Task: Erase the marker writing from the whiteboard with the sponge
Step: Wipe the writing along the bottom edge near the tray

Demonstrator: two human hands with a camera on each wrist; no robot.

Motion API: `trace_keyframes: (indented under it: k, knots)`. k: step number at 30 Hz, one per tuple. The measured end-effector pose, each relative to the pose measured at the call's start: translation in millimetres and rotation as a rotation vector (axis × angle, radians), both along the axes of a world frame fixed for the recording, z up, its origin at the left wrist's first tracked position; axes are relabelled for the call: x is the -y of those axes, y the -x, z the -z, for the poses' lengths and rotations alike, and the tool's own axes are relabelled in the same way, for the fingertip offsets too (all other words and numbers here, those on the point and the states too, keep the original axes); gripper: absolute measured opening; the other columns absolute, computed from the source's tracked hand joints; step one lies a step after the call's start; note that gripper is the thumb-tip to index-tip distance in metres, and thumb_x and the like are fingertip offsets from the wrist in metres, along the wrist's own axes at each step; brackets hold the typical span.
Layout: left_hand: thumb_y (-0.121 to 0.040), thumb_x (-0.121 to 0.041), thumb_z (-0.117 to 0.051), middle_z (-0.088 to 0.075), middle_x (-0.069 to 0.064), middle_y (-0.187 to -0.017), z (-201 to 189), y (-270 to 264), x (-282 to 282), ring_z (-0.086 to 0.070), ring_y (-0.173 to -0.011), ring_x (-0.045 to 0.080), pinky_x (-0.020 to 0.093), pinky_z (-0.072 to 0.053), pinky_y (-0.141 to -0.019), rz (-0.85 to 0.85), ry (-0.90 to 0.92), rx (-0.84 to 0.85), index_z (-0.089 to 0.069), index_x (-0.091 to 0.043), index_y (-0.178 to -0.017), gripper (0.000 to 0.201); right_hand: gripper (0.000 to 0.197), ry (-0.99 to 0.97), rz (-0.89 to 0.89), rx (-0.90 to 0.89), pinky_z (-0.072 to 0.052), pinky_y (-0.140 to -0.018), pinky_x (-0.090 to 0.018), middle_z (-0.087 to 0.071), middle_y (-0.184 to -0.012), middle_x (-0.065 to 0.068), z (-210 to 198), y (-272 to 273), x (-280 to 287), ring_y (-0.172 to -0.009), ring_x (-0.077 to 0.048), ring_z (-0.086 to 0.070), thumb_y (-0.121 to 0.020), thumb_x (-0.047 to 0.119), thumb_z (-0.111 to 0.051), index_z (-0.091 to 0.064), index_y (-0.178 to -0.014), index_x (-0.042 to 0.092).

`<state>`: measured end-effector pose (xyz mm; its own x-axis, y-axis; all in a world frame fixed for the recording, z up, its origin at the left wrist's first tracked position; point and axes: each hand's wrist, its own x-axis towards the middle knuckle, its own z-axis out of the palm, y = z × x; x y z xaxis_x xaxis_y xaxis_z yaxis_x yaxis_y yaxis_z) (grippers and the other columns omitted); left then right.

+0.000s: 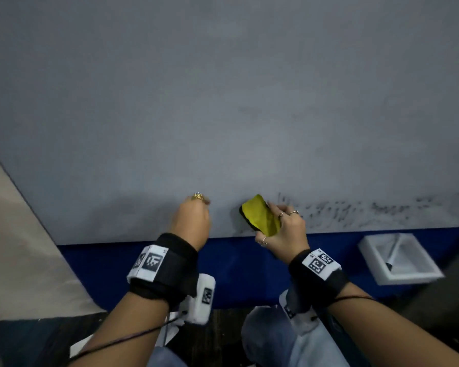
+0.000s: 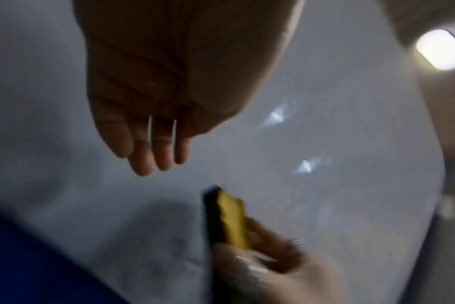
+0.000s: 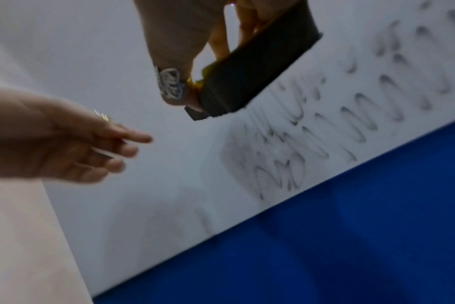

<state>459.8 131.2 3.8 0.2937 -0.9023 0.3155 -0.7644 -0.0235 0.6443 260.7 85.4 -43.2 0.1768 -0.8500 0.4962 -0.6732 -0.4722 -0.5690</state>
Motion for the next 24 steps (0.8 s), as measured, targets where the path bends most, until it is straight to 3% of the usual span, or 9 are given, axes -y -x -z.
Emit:
trace_keyframes:
  k: [2, 4, 7, 10, 14, 16, 18, 21, 24]
  knots:
    - [-0.097, -0.001, -0.035, -0.059, 0.013, -0.084, 1.2, 26.2, -6.8, -0.057, -0.066, 0.025, 0.027, -0.048, -0.057, 0.085, -0.275, -0.377, -0.058, -0.007, -0.092, 0.024, 0.076, 0.052, 0.055, 0.048, -0.036, -0.08, -0.022, -0.059, -0.108, -0.014, -3.0, 11.1, -9.2, -0.095, -0.032, -0.057, -0.051, 0.035, -0.063, -0.061, -0.124, 0.013]
    - [-0.101, -0.011, -0.035, -0.054, 0.008, -0.073, -3.3, 49.0, -15.1, -0.051, -0.055, 0.019, 0.021, -0.044, -0.047, 0.134, -0.318, -0.592, -0.053, -0.009, -0.084, 0.025, 0.073, 0.18, 0.087, -0.009, -0.046, -0.074, -0.03, -0.062, -0.099, -0.011, -4.5, 22.3, -17.2, -0.083, -0.033, -0.06, -0.052, 0.038, -0.061, -0.064, -0.12, 0.014]
    - [-0.101, -0.023, -0.04, -0.057, 0.01, -0.078, -4.8, 69.4, -19.0, -0.056, -0.058, 0.021, 0.033, -0.052, -0.061, 0.183, -0.273, -0.55, -0.049, -0.009, -0.079, 0.027, 0.076, 0.361, 0.107, -0.193, -0.045, -0.065, -0.034, -0.064, -0.095, -0.006, -5.2, 34.6, -26.1, -0.073, -0.029, -0.061, -0.049, 0.036, -0.062, -0.06, -0.122, 0.016]
    - [-0.101, -0.026, -0.039, -0.057, 0.015, -0.08, -0.6, 89.7, -23.7, -0.059, -0.065, 0.027, 0.043, -0.055, -0.079, 0.19, -0.262, -0.495, -0.047, -0.007, -0.079, 0.03, 0.085, 0.519, 0.068, -0.238, -0.044, -0.064, -0.034, -0.065, -0.096, -0.009, -2.8, 44.8, -38.2, -0.072, -0.029, -0.06, -0.044, 0.025, -0.069, -0.05, -0.126, 0.012]
    - [-0.097, -0.033, -0.04, -0.056, 0.015, -0.064, 17.8, 110.1, -28.6, -0.056, -0.067, 0.029, 0.049, -0.053, -0.085, 0.124, -0.309, -0.64, -0.048, -0.003, -0.077, 0.038, 0.078, 0.488, -0.051, -0.203, -0.051, -0.069, -0.036, -0.065, -0.098, -0.009, 13.2, 53.7, -50.7, -0.082, -0.024, -0.055, -0.041, 0.015, -0.077, -0.059, -0.117, 0.01]
    - [-0.094, -0.041, -0.043, -0.064, 0.02, -0.089, 27.0, 121.7, -31.3, -0.062, -0.084, 0.032, 0.045, -0.056, -0.078, 0.101, -0.385, -0.788, -0.054, 0.0, -0.097, 0.042, 0.072, 0.436, -0.06, -0.184, -0.053, -0.069, -0.037, -0.065, -0.098, -0.008, 19.8, 59.3, -57.5, -0.082, -0.024, -0.057, -0.04, 0.012, -0.079, -0.066, -0.111, 0.01]
    - [-0.097, -0.042, -0.043, -0.062, 0.016, -0.115, 32.4, 134.4, -33.9, -0.062, -0.101, 0.028, 0.036, -0.056, -0.072, 0.111, -0.455, -1.005, -0.049, -0.005, -0.12, 0.044, 0.071, 0.421, -0.044, -0.252, -0.051, -0.065, -0.035, -0.065, -0.097, -0.008, 22.9, 64.9, -67.4, -0.079, -0.027, -0.061, -0.042, 0.015, -0.079, -0.067, -0.111, 0.012]
    - [-0.096, -0.043, -0.047, -0.065, 0.014, -0.111, 35.4, 145.5, -41.0, -0.064, -0.101, 0.026, 0.037, -0.056, -0.077, 0.143, -0.465, -1.22, -0.058, -0.008, -0.114, 0.041, 0.069, 0.472, 0.021, -0.416, -0.041, -0.07, -0.035, -0.067, -0.097, -0.005, 21.7, 67.0, -83.2, -0.078, -0.026, -0.061, -0.042, 0.019, -0.078, -0.068, -0.111, 0.017]
    - [-0.091, -0.052, -0.052, -0.067, 0.014, -0.111, 49.7, 144.4, -40.7, -0.064, -0.104, 0.027, 0.039, -0.056, -0.08, 0.146, -0.507, -1.291, -0.065, -0.01, -0.111, 0.048, 0.069, 0.43, 0.033, -0.46, -0.035, -0.076, -0.036, -0.068, -0.096, -0.002, 25.0, 68.1, -90.9, -0.077, -0.023, -0.062, -0.043, 0.019, -0.077, -0.068, -0.111, 0.02]
